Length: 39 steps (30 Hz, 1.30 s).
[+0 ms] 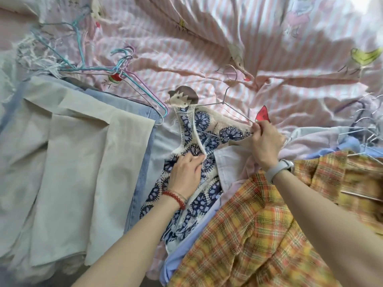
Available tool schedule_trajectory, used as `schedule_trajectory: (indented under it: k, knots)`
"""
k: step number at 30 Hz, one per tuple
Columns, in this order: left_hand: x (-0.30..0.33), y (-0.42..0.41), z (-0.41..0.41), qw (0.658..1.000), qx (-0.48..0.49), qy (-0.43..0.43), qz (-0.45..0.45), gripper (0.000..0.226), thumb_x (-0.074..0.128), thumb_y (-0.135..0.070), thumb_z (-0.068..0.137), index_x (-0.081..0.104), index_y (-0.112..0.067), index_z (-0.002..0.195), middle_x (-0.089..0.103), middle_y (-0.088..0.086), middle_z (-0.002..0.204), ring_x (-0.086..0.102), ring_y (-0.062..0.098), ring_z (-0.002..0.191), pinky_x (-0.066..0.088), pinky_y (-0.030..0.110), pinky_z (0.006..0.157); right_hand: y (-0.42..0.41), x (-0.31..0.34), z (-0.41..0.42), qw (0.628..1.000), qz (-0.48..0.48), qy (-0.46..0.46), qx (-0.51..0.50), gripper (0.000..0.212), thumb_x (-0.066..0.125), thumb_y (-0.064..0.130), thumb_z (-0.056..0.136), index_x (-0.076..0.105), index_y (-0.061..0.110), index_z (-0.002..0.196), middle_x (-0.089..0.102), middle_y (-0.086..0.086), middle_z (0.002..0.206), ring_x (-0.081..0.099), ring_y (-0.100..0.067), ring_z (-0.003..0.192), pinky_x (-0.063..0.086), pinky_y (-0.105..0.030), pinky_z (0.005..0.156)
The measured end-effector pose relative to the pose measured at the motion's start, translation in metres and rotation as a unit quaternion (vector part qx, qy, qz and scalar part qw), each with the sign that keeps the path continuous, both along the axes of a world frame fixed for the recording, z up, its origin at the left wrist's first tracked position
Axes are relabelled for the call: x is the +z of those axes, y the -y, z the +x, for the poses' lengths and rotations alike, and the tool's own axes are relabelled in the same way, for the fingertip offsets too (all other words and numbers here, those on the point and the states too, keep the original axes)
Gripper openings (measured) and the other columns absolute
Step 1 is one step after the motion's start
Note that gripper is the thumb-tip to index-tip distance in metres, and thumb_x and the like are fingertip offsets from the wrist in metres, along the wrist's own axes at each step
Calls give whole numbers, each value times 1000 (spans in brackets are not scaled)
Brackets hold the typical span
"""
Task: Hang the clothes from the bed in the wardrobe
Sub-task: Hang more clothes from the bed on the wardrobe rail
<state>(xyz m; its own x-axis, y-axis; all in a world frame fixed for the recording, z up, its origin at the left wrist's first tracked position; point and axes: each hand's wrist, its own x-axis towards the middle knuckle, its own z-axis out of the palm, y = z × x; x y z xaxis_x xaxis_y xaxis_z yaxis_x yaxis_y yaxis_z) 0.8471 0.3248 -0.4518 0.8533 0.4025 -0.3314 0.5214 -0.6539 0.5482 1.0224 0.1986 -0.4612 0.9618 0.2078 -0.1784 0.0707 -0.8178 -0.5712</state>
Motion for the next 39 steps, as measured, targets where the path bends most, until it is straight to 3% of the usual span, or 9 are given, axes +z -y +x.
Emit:
schedule_trajectory:
  k: [9,13,19,21,23,24,27,32,39]
  knots:
    - [41,-21,-28,997,-57,-45,-18,30,48,-23,94,57,-21,123,43,-3,98,41,10,94,34,15,74,36,33,-26,992,41,21,114,50,36,65,80,41,18,64,42,4,64,40,-17,68,14,-30,68]
    - [55,-36,-21,988,42,76,126,20,62,-12,85,64,-1,102,53,17,105,50,32,101,42,39,88,42,44,-28,991,66,17,115,53,23,80,70,26,29,56,31,13,58,31,-8,59,13,-29,68]
    - [52,-81,4,976,-63,-107,178,60,37,-36,97,6,-27,147,3,-1,156,-5,24,143,-5,49,112,45,40,-28,992,83,27,94,51,38,61,79,37,14,58,32,6,56,37,-19,62,19,-33,71]
    - [50,-86,12,973,-90,-128,171,45,33,-34,98,29,-24,142,27,-1,150,15,21,141,-2,52,112,45,38,-26,992,80,35,95,49,44,57,82,37,14,60,33,5,57,37,-19,62,21,-35,73]
    - [54,-85,17,976,-100,-88,173,30,34,-32,98,54,-20,117,56,0,121,48,21,119,29,45,107,40,34,-22,994,59,40,80,42,51,46,88,39,14,63,40,0,61,39,-20,66,27,-41,82]
    - [56,-83,16,977,-109,-58,172,27,35,-31,98,57,-19,107,60,-1,105,56,19,103,45,36,87,38,33,-19,996,48,42,66,37,51,41,89,41,13,66,44,-4,65,41,-21,69,27,-43,87]
    - [75,-72,-6,986,-91,5,140,27,40,-32,96,63,-18,98,56,-5,76,53,12,64,37,19,49,27,31,-12,997,35,33,53,41,45,45,90,51,7,76,55,-11,77,49,-24,79,24,-41,97]
    - [104,-60,-70,996,57,31,67,24,45,-29,95,62,-18,82,50,-5,56,44,11,49,33,23,47,-18,53,-26,987,71,73,127,65,15,76,77,44,18,75,45,2,71,42,-14,72,25,-42,99]
    - [172,-77,-186,969,233,45,63,24,46,-33,93,67,-21,88,62,11,64,57,25,59,43,32,57,-115,124,-98,942,144,146,265,52,38,57,84,55,8,77,49,1,73,40,-12,76,28,-42,93]
